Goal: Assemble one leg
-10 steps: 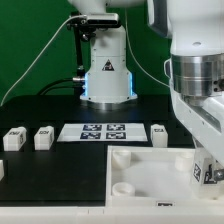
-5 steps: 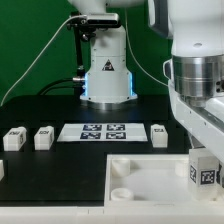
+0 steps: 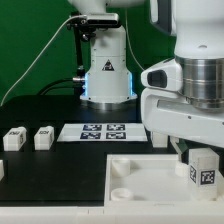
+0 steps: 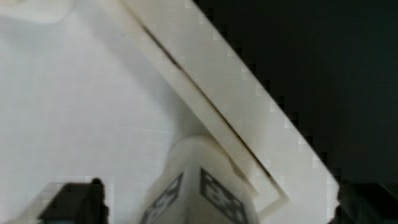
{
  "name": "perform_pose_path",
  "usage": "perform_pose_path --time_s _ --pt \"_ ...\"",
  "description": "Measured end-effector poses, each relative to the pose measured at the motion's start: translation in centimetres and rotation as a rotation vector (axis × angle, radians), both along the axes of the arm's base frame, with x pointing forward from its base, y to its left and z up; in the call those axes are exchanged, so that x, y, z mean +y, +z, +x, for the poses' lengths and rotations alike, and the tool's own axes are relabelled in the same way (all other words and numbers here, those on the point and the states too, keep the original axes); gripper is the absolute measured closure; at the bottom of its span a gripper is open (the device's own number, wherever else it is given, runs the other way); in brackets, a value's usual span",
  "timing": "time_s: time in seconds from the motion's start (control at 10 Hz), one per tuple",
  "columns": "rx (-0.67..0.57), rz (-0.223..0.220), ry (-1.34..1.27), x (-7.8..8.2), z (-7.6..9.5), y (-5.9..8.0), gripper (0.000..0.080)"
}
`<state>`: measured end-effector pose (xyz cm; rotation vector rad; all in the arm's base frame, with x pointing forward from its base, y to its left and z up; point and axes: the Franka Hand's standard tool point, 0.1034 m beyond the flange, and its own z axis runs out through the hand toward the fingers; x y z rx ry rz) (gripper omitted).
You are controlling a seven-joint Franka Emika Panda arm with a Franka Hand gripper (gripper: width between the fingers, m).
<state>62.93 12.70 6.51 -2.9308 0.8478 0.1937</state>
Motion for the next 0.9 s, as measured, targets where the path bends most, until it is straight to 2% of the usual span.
perform_pose_path --time_s 0.5,0.7,0.9 --pt "-0.05 0.06 0.559 -0.87 -0.06 -0.01 0.015" --pt "-0.052 0.062 0.576 -0.87 -0.07 -0.02 0.015" --pt "-0.052 0.062 0.576 -0.87 -0.07 -0.02 0.0408"
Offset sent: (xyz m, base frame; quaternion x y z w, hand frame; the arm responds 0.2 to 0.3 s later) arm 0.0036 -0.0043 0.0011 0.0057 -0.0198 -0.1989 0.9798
